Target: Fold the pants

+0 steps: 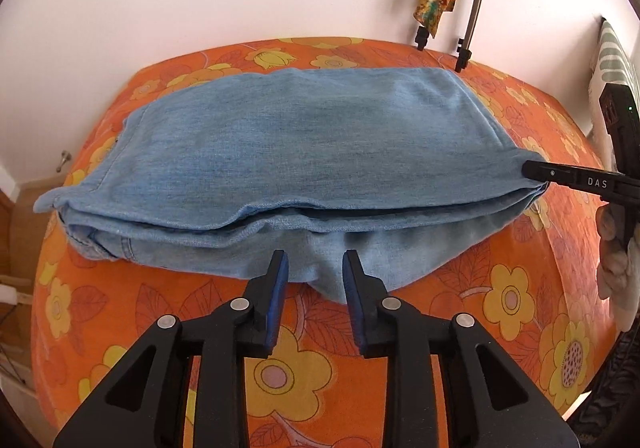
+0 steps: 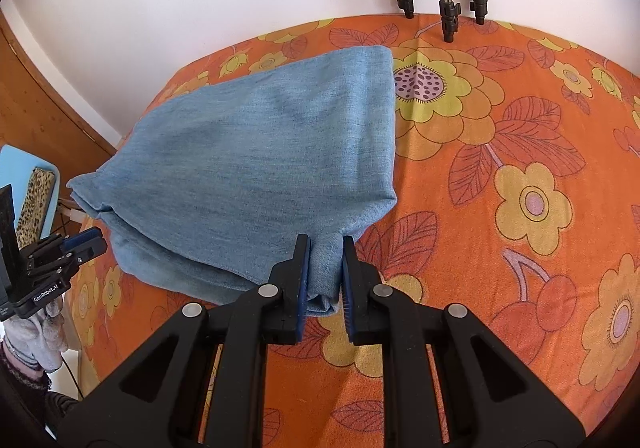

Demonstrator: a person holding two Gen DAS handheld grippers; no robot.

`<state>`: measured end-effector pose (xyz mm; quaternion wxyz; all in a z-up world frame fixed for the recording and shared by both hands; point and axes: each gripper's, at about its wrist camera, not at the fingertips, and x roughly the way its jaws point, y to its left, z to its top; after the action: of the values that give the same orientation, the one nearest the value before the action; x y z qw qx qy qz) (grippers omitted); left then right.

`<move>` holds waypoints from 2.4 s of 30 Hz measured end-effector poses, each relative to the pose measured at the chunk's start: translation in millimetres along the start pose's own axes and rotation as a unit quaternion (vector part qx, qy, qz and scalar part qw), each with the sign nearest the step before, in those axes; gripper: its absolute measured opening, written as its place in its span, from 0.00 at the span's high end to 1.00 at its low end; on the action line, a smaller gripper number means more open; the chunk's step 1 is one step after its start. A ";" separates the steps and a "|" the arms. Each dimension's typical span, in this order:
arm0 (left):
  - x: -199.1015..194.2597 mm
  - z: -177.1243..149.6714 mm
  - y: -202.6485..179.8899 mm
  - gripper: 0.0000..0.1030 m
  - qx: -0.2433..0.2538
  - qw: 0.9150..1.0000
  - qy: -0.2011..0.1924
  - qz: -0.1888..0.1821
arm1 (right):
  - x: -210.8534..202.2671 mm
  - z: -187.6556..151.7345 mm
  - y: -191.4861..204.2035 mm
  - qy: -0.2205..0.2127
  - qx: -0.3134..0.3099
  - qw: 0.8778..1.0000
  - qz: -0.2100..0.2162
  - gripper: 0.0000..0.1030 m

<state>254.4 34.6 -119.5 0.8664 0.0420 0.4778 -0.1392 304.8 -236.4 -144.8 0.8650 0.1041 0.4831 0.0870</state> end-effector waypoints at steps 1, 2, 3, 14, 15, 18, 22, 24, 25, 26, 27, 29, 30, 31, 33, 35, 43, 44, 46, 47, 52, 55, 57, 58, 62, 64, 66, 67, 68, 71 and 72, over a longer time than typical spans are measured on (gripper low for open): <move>-0.6 -3.5 -1.7 0.68 -0.008 1.000 -0.007 0.001 | -1.1 -2.7 1.0 0.001 -0.004 1.000 -0.003 0.85; -1.8 -6.6 -3.2 0.68 -0.015 1.000 -0.014 -0.001 | -2.1 -5.2 1.9 0.002 -0.007 1.000 -0.005 0.84; -2.3 -10.1 -3.9 0.67 -0.022 1.000 -0.019 -0.006 | -3.3 -7.2 2.4 0.003 -0.010 1.000 -0.008 0.84; 1.5 -13.3 -18.7 0.65 0.003 0.999 -0.031 0.020 | -7.4 -15.0 -7.1 0.004 -0.005 1.000 -0.005 0.83; 1.6 -13.4 -19.6 0.65 0.006 0.999 -0.032 0.022 | -6.5 -15.1 -6.9 0.003 -0.006 1.000 -0.006 0.83; 2.6 -13.3 -19.0 0.65 0.009 0.999 -0.031 0.019 | -4.7 -16.3 -7.6 0.003 -0.007 1.000 -0.009 0.80; 8.9 -15.9 -14.3 0.57 0.011 1.000 -0.019 0.013 | -4.0 -16.1 -11.6 -0.007 -0.005 1.000 -0.022 0.63; 10.9 -19.7 -9.5 0.47 0.011 1.000 -0.012 -0.006 | -4.8 -15.2 -15.3 -0.011 -0.005 1.000 -0.024 0.53; 11.7 -21.9 -8.0 0.47 0.011 1.000 -0.008 -0.010 | -5.6 -14.9 -17.1 -0.011 -0.005 1.000 -0.024 0.51; 12.9 -23.8 -6.6 0.47 0.013 1.000 -0.005 -0.012 | -5.4 -14.7 -18.3 -0.007 -0.007 1.000 -0.023 0.46; 15.0 -25.7 -6.1 0.47 0.015 1.000 -0.001 -0.014 | -5.2 -14.8 -19.3 -0.003 -0.008 1.000 -0.024 0.45; 21.0 -27.4 -4.9 0.47 0.015 1.000 0.007 -0.012 | -5.2 -14.2 -20.9 -0.003 -0.005 1.000 -0.023 0.45; 24.4 -27.1 -4.0 0.47 0.012 1.000 0.011 -0.016 | -5.6 -13.6 -20.7 -0.004 -0.004 1.000 -0.023 0.45; 27.7 -26.1 -3.3 0.47 0.007 1.000 0.014 -0.018 | -6.5 -13.4 -19.6 -0.006 -0.005 1.000 -0.023 0.45; 30.6 -22.3 -0.5 0.47 -0.001 1.000 0.011 -0.018 | -8.6 -12.9 -15.3 -0.007 -0.013 1.000 -0.022 0.45; 32.8 -17.7 4.0 0.47 -0.008 1.000 0.010 -0.021 | -12.4 -13.1 -9.2 -0.012 -0.024 0.999 -0.026 0.45; 32.1 -3.4 4.3 0.79 -0.002 0.999 0.004 -0.049 | -32.5 -14.9 22.2 -0.047 -0.079 0.995 0.031 0.45; 30.6 -0.3 5.6 0.79 -0.009 0.998 0.001 -0.054 | -33.2 -16.1 28.7 -0.047 -0.088 0.994 0.050 0.45; 29.1 8.3 10.6 0.81 -0.026 0.997 -0.003 -0.069 | -32.4 -20.0 44.3 -0.042 -0.109 0.990 0.079 0.45; 28.7 12.6 12.7 0.81 -0.031 0.997 -0.006 -0.073 | -30.8 -22.7 52.5 -0.038 -0.120 0.988 0.093 0.45; 30.7 34.5 18.9 0.81 -0.063 0.994 -0.010 -0.091 | -8.0 -36.8 99.8 0.001 -0.177 0.977 0.120 0.60; 27.2 44.1 18.1 0.81 -0.075 0.993 -0.016 -0.095 | 8.5 -39.6 124.3 0.011 -0.209 0.972 0.110 0.71; 25.7 47.8 16.8 0.81 -0.072 0.993 -0.021 -0.092 | 21.0 -34.1 134.2 0.016 -0.211 0.971 0.107 0.71; 26.0 48.1 17.6 0.81 -0.077 0.992 -0.020 -0.094 | 26.6 -29.4 136.1 0.016 -0.204 0.973 0.105 0.71; 25.2 49.5 22.3 0.81 -0.087 0.991 -0.019 -0.101 | 40.4 -10.0 137.4 0.007 -0.184 0.977 0.107 0.71; 20.7 50.4 23.7 0.81 -0.085 0.991 -0.024 -0.099 | 39.9 -2.3 137.6 -0.002 -0.181 0.977 0.110 0.71; 14.2 51.2 24.6 0.81 -0.083 0.991 -0.033 -0.096 | 41.7 5.3 138.2 0.001 -0.175 0.977 0.119 0.71; 10.5 51.7 24.7 0.81 -0.083 0.991 -0.037 -0.099 | 41.2 6.7 138.5 0.001 -0.173 0.977 0.121 0.71; 6.3 52.1 25.0 0.81 -0.082 0.991 -0.043 -0.100 | 40.1 6.9 138.5 0.000 -0.172 0.977 0.126 0.71; -3.3 52.3 22.5 0.81 -0.068 0.992 -0.054 -0.089 | 37.6 5.7 139.8 -0.002 -0.173 0.977 0.127 0.71; -5.6 51.7 21.8 0.81 -0.065 0.993 -0.055 -0.086 | 37.2 4.4 140.5 -0.003 -0.176 0.977 0.124 0.71</move>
<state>299.9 46.0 -88.2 0.8773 -0.0631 0.4389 -0.1837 320.8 -92.2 -135.9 0.8536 0.0098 0.4410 0.2771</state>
